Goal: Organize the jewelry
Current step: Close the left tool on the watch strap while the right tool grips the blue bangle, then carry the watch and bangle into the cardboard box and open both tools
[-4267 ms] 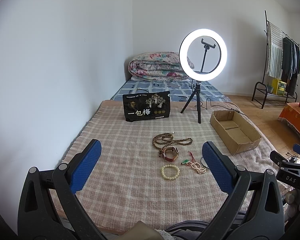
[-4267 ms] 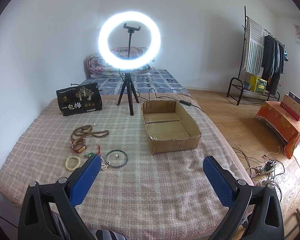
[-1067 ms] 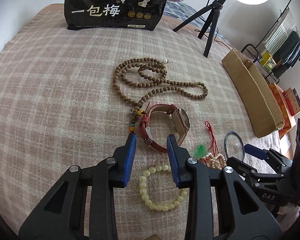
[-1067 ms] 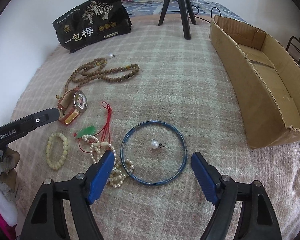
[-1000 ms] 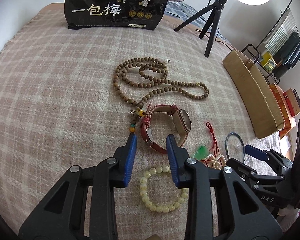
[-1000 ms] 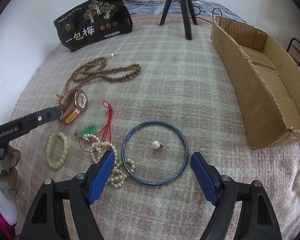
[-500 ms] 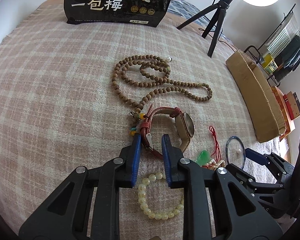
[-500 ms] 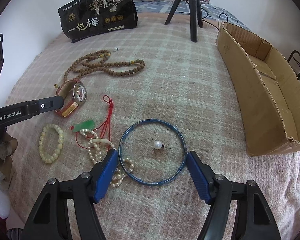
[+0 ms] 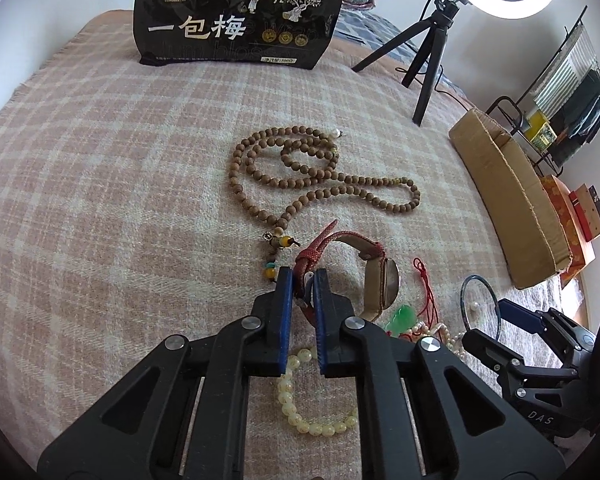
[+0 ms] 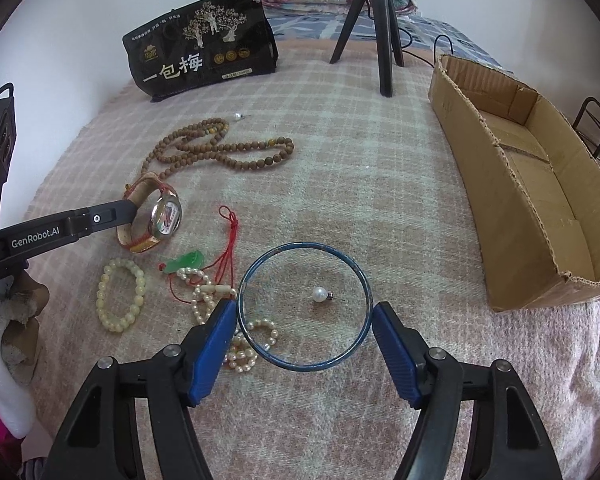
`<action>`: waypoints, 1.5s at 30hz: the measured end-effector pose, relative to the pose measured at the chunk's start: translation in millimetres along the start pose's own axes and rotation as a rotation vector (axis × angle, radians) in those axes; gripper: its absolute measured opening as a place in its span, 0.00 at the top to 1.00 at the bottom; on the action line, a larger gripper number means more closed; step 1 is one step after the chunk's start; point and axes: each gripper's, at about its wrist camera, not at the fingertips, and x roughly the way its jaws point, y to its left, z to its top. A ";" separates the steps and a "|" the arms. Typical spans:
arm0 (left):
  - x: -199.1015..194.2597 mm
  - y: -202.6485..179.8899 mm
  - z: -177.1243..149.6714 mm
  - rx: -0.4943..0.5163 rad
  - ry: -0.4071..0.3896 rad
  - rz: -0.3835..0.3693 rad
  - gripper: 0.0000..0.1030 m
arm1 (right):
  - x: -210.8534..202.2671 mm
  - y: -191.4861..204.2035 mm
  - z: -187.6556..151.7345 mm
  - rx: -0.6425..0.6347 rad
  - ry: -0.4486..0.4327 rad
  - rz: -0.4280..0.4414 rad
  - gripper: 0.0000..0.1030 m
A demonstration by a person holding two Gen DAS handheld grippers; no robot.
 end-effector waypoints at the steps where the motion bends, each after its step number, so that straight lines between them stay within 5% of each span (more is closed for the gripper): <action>1: -2.2 0.0 -0.1 0.000 -0.005 -0.001 0.92 | -2.2 0.0 0.3 -0.001 -0.006 0.000 0.30; 14: -33.2 -19.9 12.0 0.031 -0.059 -0.033 0.92 | -47.6 -9.1 5.0 0.005 -0.105 0.004 0.30; 24: -42.9 -68.5 37.7 0.094 -0.094 -0.089 0.92 | -87.9 -51.6 18.1 0.037 -0.180 -0.036 0.30; 45: 19.7 -199.8 106.1 0.201 -0.100 -0.183 0.92 | -88.9 -171.6 35.6 0.151 -0.192 -0.156 0.30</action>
